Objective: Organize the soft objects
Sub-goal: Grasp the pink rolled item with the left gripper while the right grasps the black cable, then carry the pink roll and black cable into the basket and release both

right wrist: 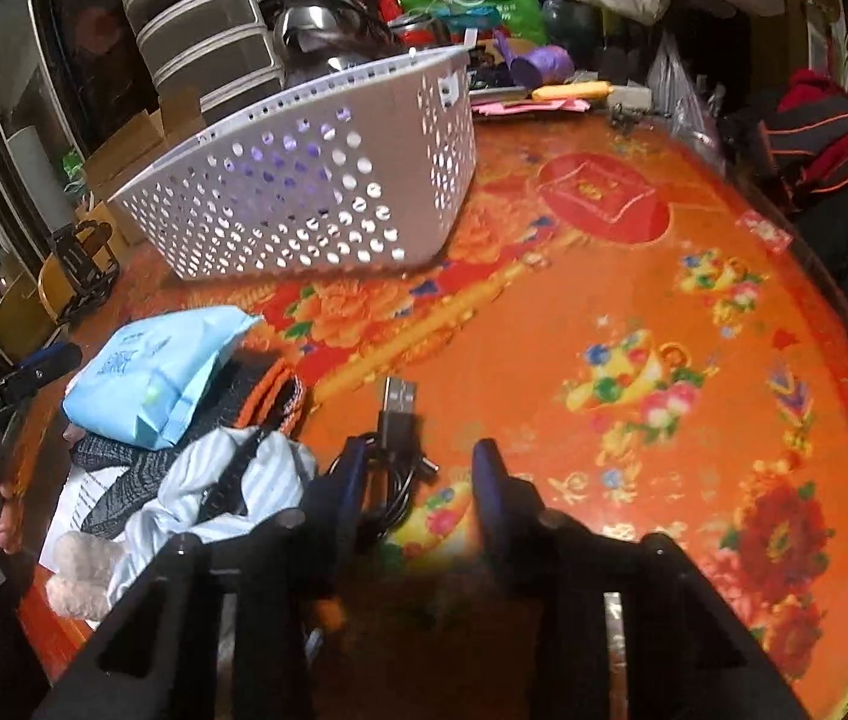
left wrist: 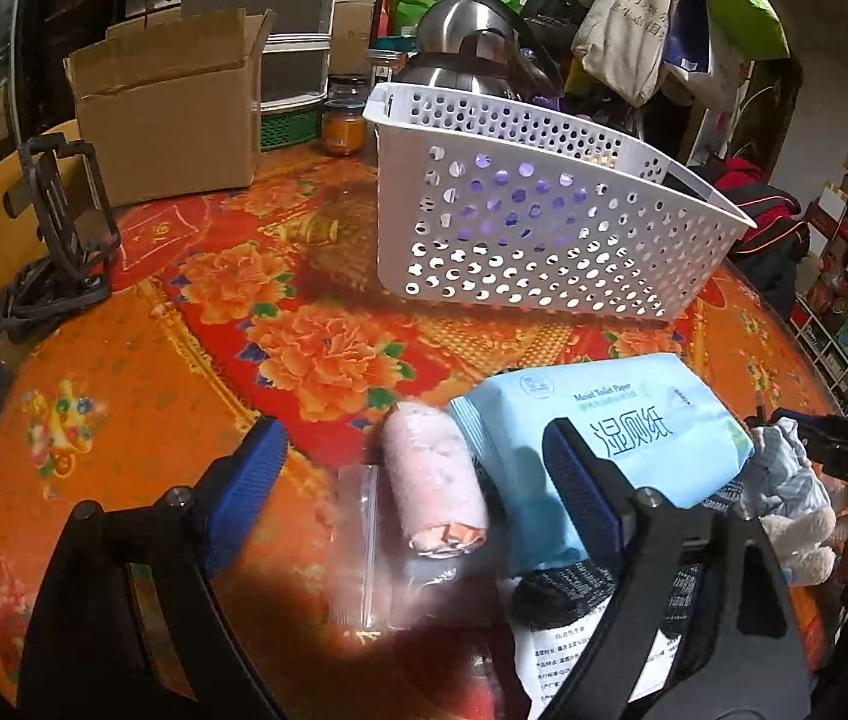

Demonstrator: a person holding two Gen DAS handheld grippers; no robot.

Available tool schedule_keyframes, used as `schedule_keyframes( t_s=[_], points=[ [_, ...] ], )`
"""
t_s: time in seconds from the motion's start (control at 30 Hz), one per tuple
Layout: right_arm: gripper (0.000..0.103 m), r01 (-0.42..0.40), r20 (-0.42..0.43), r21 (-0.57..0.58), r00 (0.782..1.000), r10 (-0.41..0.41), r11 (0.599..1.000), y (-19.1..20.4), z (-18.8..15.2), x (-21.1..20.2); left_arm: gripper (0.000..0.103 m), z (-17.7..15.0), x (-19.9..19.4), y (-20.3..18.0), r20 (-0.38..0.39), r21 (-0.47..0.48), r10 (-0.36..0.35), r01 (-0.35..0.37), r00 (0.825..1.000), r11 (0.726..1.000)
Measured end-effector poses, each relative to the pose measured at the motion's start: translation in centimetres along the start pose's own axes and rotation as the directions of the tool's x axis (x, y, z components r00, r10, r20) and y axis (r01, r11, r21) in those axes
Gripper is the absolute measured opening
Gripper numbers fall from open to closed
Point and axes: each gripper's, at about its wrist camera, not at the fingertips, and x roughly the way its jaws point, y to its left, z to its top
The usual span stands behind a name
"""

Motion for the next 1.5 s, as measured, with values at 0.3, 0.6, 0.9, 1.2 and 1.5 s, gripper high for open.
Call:
schedule_keyframes(
  t_s=[0.3,0.6,0.9,1.2,1.5],
  points=[
    [0.018,-0.001,-0.014,-0.06,1.0,0.0,0.998,0.9,-0.5,1.0,0.081,0.5,2.0,-0.2,-0.027,0.02,0.029,-0.028,0.999,0.999],
    [0.018,0.031,-0.016,-0.102,0.999,-0.033,0.994,1.7,-0.4,1.2,0.071,-0.1,2.3,0.2,-0.032,0.038,0.073,-0.072,0.997,0.997],
    [0.018,0.039,-0.019,-0.121,0.999,-0.042,0.992,2.2,-0.4,1.4,0.03,-0.4,3.6,0.2,-0.094,0.033,0.025,-0.022,0.995,0.999],
    [0.015,0.036,0.006,-0.104,0.999,-0.035,0.994,1.8,-0.4,0.8,0.029,-0.3,2.6,0.4,-0.055,0.018,0.026,-0.025,0.998,1.0],
    [0.015,0.035,0.078,-0.052,0.996,-0.031,0.998,0.9,-0.4,-0.6,0.029,-0.2,1.9,0.6,-0.024,0.004,0.027,-0.027,0.999,1.0]
  ],
)
